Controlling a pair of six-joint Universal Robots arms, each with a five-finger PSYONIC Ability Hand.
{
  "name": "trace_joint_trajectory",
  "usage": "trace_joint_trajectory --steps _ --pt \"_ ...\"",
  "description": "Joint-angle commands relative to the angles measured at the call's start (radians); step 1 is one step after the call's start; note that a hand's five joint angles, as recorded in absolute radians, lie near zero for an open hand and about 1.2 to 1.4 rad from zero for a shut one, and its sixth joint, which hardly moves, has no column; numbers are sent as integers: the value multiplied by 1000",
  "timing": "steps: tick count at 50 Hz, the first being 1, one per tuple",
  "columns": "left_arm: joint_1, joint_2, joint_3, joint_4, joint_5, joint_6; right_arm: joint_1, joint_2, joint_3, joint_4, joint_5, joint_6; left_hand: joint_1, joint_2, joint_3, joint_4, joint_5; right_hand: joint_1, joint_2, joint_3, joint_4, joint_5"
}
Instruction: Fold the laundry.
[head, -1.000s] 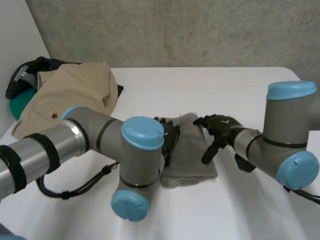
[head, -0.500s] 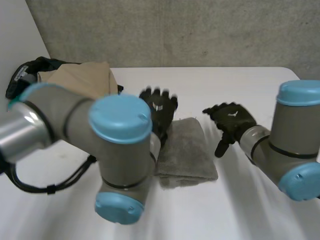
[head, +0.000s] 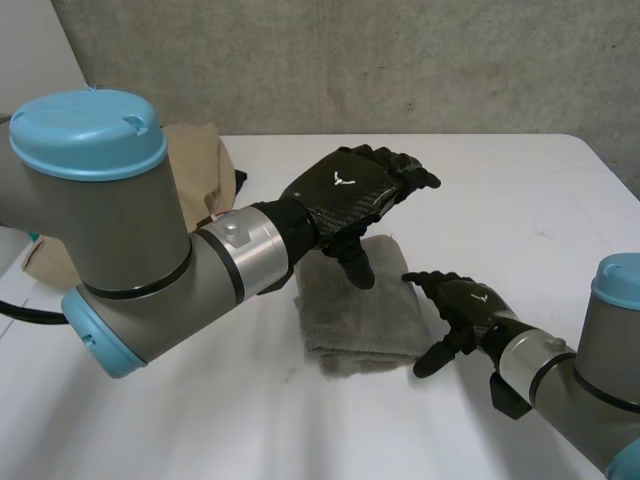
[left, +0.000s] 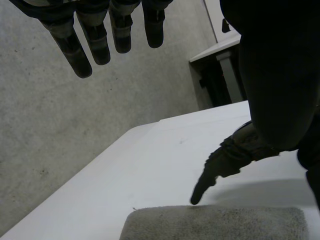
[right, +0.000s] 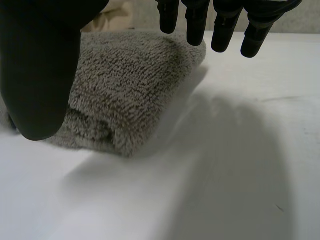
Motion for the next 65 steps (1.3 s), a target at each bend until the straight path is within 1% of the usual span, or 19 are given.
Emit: trace_joint_trajectory --steps 1,6,11,16,18,19,20,28,30,32,33,36,40,41,47,52,54,63,65 --pt "-19 0 -5 2 -17 0 11 48 -39 -38 11 17 30 19 10 18 0 36 20 -10 -8 -18" --pt "-26 0 -5 3 -20 3 16 94 -61 -67 13 23 33 22 13 21 3 68 52 22 25 15" --pt "-30 0 -6 5 -20 4 51 124 -91 -91 14 12 33 22 13 21 3 258 243 213 215 205" --pt "-30 0 -9 5 -20 4 60 153 -124 -93 19 11 36 25 16 24 6 355 340 310 312 302" --pt "-30 0 -14 6 -20 4 60 154 -131 -90 19 11 33 22 13 21 3 478 463 433 435 425" --pt "-29 0 -15 6 -20 4 60 153 -134 -91 11 9 36 25 16 24 6 630 614 585 587 577" --pt "-29 0 -15 5 -20 4 60 153 -136 -94 7 9 36 25 16 24 6 666 651 621 623 613" --pt "-27 4 -17 5 -19 4 83 202 -170 -87 19 -29 36 25 16 24 6 576 560 530 533 522" --pt "-27 4 -18 6 -19 4 86 202 -176 -87 22 -52 33 22 13 21 3 771 756 726 728 718" --pt "-27 4 -17 6 -19 4 86 200 -179 -93 24 -64 33 22 13 21 3 1149 1133 1104 1106 1096" --pt "-27 4 -17 6 -19 4 83 200 -188 -96 27 -69 33 22 13 21 3 1237 1222 1192 1194 1184" --pt "-27 4 -17 6 -19 4 83 203 -217 -96 44 -71 36 25 16 24 6 1238 1223 1193 1195 1185" --pt "-27 6 -9 8 -19 4 82 217 -283 -99 103 -68 33 22 13 21 3 1238 1223 1193 1195 1185" --pt "-26 8 -5 9 -20 3 82 231 -323 -96 132 -66 33 22 13 21 3 1238 1223 1193 1195 1185" --pt "-24 27 14 9 -20 1 48 303 -527 -102 200 -61 33 22 13 21 3 1238 1223 1193 1195 1185" --pt "-22 50 34 11 -20 -2 -67 440 -772 -64 255 -65 33 22 13 21 3 1238 1223 1193 1195 1185" --pt "-22 63 43 11 -20 -2 -130 533 -945 -24 286 -68 33 22 13 21 3 1238 1223 1193 1195 1185" --pt "-26 67 46 11 -22 -2 -286 863 -1513 195 280 -74 33 22 13 21 3 1238 1223 1193 1195 1185" --pt "-26 63 46 9 -22 0 -328 933 -1631 251 246 -78 36 25 16 24 6 1238 1223 1193 1195 1185"
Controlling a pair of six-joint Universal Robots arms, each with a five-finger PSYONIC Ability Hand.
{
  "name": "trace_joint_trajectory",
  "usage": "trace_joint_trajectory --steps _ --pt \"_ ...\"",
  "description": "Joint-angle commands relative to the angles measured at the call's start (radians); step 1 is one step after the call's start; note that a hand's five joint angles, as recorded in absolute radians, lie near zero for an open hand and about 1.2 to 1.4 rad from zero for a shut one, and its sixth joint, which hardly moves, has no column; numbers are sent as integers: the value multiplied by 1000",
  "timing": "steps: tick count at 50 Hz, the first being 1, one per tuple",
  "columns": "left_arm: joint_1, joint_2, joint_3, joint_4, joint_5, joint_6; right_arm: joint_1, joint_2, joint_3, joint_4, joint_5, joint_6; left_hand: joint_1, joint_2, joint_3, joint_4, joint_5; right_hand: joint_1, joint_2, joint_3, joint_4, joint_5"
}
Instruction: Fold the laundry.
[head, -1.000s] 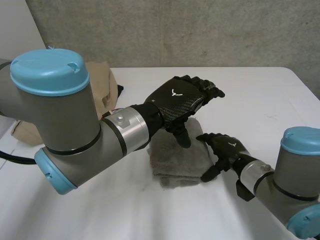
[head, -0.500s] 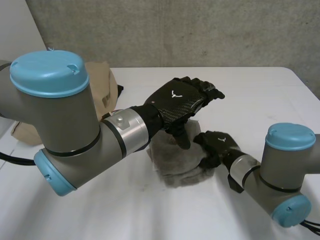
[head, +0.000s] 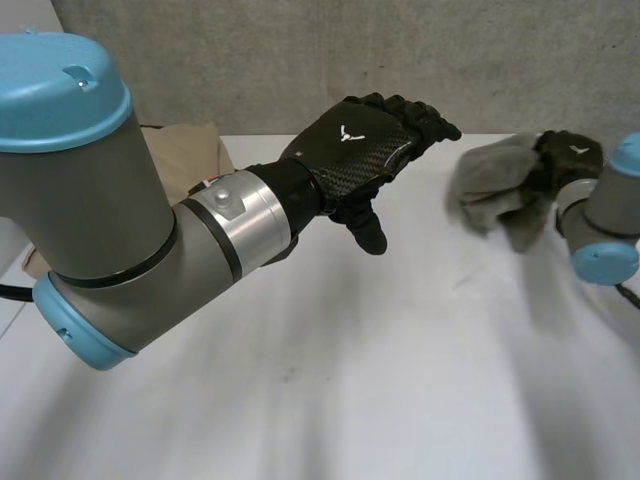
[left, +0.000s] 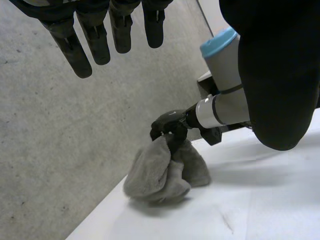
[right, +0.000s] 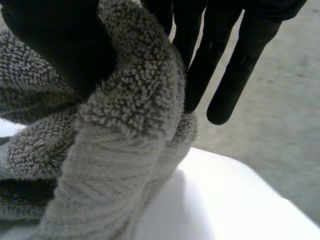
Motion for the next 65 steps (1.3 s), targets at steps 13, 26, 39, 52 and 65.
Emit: trace_joint_trajectory --steps 13,26,39,52,65 --pt "-3 -17 -8 -1 -1 3 -195 259 -431 192 -137 -9 31 22 13 21 3 556 348 240 202 298" --pt "0 -17 -13 -1 -1 3 -261 210 -356 195 -14 -94 31 22 13 21 3 -666 -873 -982 -1019 -923" --pt "0 -2 -19 -1 -8 2 -269 -72 -39 129 74 -177 31 22 13 21 3 -666 -873 -982 -1019 -923" --pt "9 40 4 22 -153 2 -240 -550 520 -282 -75 -318 25 16 8 15 -3 -666 -873 -982 -1019 -923" --pt "371 -4 4 103 -472 225 -59 -863 1041 -153 -613 -529 5 -5 -13 -5 -23 -666 -873 -982 -1019 -923"
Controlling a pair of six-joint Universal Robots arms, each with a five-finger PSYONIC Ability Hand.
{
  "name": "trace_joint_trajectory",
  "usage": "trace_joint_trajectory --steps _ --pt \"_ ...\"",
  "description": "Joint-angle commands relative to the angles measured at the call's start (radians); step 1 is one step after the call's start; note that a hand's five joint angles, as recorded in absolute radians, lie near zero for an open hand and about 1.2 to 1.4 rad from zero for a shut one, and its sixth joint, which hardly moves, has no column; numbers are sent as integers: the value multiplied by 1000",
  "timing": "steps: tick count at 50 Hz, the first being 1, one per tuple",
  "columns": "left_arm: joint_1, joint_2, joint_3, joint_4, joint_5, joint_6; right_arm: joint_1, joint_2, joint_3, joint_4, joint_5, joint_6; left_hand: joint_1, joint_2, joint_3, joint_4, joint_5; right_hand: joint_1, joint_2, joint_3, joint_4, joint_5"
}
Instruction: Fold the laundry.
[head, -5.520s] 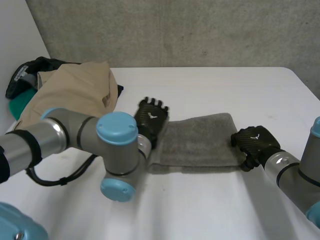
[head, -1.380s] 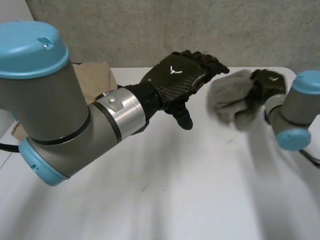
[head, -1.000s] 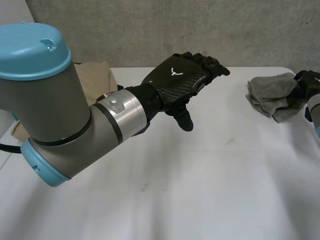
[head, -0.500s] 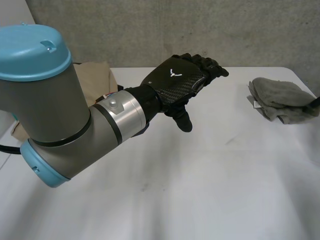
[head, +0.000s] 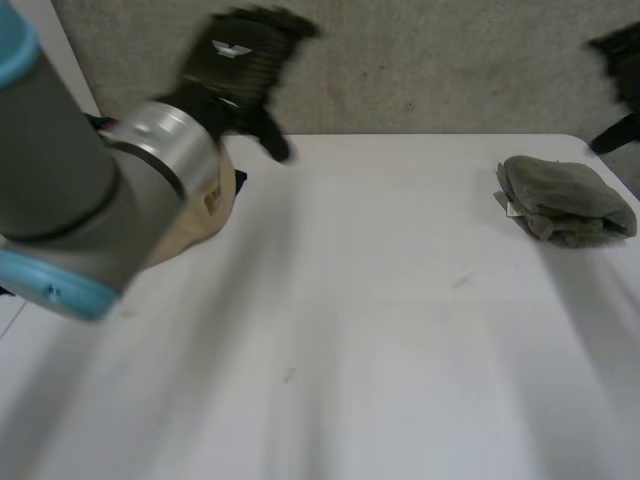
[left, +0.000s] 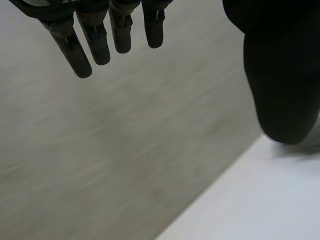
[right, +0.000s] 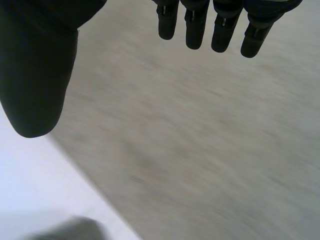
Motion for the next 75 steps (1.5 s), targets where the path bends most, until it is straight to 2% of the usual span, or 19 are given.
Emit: trace_joint_trajectory --steps 1,6,9,14,15,18,19,20,23,31,39,44,49,50,51,52,58,69,75 --pt "280 -117 1 14 -83 260 84 -102 213 217 -176 -198 5 -8 -16 -8 -24 -42 -32 -29 -27 -38" --pt "406 -318 33 21 -13 485 131 -85 297 357 -161 -425 10 -2 -10 -2 -18 -42 -32 -29 -27 -38" --pt "464 -403 61 22 100 514 139 -74 328 354 -118 -461 16 4 -4 3 -13 -42 -32 -29 -27 -38" --pt "501 -492 109 60 202 513 139 -31 349 317 -93 -459 133 121 113 120 104 -42 -32 -29 -27 -38" --pt "502 -506 115 74 207 511 139 -25 354 312 -93 -459 230 218 209 217 201 -42 -32 -29 -27 -38" --pt "501 -540 133 137 208 510 139 -13 366 301 -87 -459 1035 1023 1015 1023 1007 -42 -32 -29 -27 -38" --pt "498 -541 133 155 207 508 139 -13 368 300 -86 -461 1206 1194 1186 1193 1177 -42 -32 -29 -27 -38" --pt "493 -540 130 187 204 507 139 -13 369 301 -84 -461 1208 1196 1187 1195 1179 -42 -32 -29 -27 -38" --pt "481 -529 113 221 204 488 139 -13 371 300 -83 -459 1208 1196 1187 1195 1179 -42 -32 -29 -27 -38" --pt "401 -259 -5 246 205 315 130 -34 357 280 -57 -437 1208 1196 1187 1195 1179 -42 -32 -29 -27 -38" --pt "174 5 -91 246 223 -25 122 -111 323 265 32 -298 1208 1196 1187 1195 1179 -42 -32 -29 -27 -38" --pt "16 -49 -140 248 274 -62 121 -175 319 263 48 -222 1208 1196 1187 1195 1179 -42 -32 -29 -27 -38" --pt "-166 -257 -123 238 319 -44 119 -197 319 262 51 -182 1208 1196 1187 1195 1179 -42 -32 -29 -27 -38" --pt "-180 -277 -118 235 319 -39 119 -198 320 262 52 -180 1168 1155 1147 1155 1139 -42 -32 -29 -27 -38" --pt "-194 -296 -111 232 319 -30 116 -198 320 262 54 -180 882 870 862 869 853 -42 -32 -29 -27 -38" --pt "-209 -322 -109 223 319 -7 115 -198 322 263 54 -180 417 405 397 404 388 -42 -32 -29 -27 -38" --pt "-220 -285 -120 182 313 88 107 -198 325 263 56 -182 105 93 84 92 76 -42 -32 -29 -27 -38" --pt "-151 -25 -235 88 247 125 125 -201 326 307 57 -192 54 42 34 42 26 -42 -32 -29 -27 -38" --pt "-62 54 -358 79 159 141 228 -220 319 507 17 -222 60 48 40 47 31 -42 -32 -29 -27 -38"
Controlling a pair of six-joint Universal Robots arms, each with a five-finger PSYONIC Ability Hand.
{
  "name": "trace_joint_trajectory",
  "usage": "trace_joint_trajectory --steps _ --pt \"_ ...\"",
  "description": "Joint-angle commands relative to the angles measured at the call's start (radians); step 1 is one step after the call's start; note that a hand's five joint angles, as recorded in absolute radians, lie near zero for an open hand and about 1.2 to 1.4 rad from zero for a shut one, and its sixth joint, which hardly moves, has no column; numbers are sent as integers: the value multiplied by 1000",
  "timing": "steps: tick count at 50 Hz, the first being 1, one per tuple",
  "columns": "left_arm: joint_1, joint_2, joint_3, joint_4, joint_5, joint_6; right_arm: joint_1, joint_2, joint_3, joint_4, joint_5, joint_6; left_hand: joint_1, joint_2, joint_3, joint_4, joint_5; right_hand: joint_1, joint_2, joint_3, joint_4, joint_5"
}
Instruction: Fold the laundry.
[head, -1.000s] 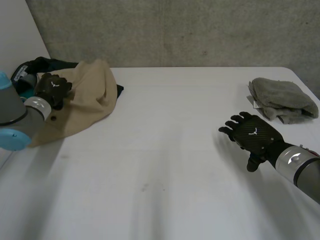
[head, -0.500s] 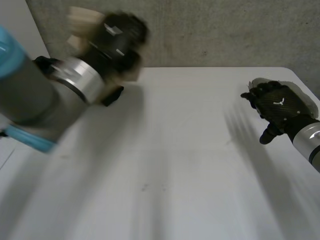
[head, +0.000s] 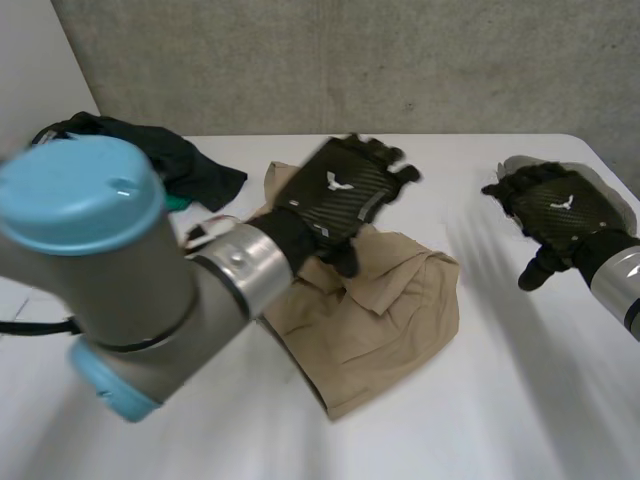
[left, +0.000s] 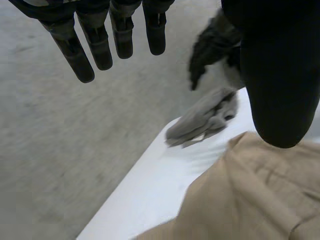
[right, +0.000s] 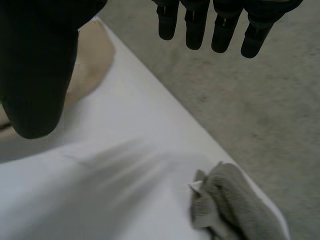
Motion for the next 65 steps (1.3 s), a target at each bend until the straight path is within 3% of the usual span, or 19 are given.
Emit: trace_joint_trajectory --steps 1,6,12,18,25,34,39,41,57,65 --pt "110 79 -124 -10 -88 20 109 -13 -5 188 -37 -40 -11 -3 -8 -2 8 -42 -32 -29 -27 -38" --pt "223 22 -129 -13 -97 109 235 -6 26 231 -65 -115 33 41 36 41 51 -32 -22 -20 -17 -28" --pt "386 -163 -31 -54 -94 282 376 3 83 179 -65 -109 130 138 133 139 149 92 102 104 107 96" --pt "428 -307 95 -132 -86 316 494 89 120 -19 -36 -100 110 118 113 118 128 112 122 125 127 116" --pt "428 -398 170 -221 -57 321 546 216 91 -113 41 -63 80 88 83 89 99 200 210 213 216 204" --pt "429 -409 181 -214 -25 321 559 299 69 -137 52 -64 232 241 236 241 251 405 415 418 421 409" --pt "422 -438 205 -195 -28 321 551 300 78 -194 69 -64 277 285 280 285 295 1041 1051 1054 1056 1045" --pt "418 -444 215 -192 -26 321 557 300 81 -203 76 -63 274 282 277 282 292 1180 1189 1192 1195 1183" --pt "386 -446 221 -188 -25 321 563 191 80 -233 153 -57 259 267 263 268 278 1180 1190 1192 1195 1184" --pt "383 -473 256 -184 -34 322 556 91 92 -222 158 3 526 534 529 535 545 1180 1190 1192 1195 1184"
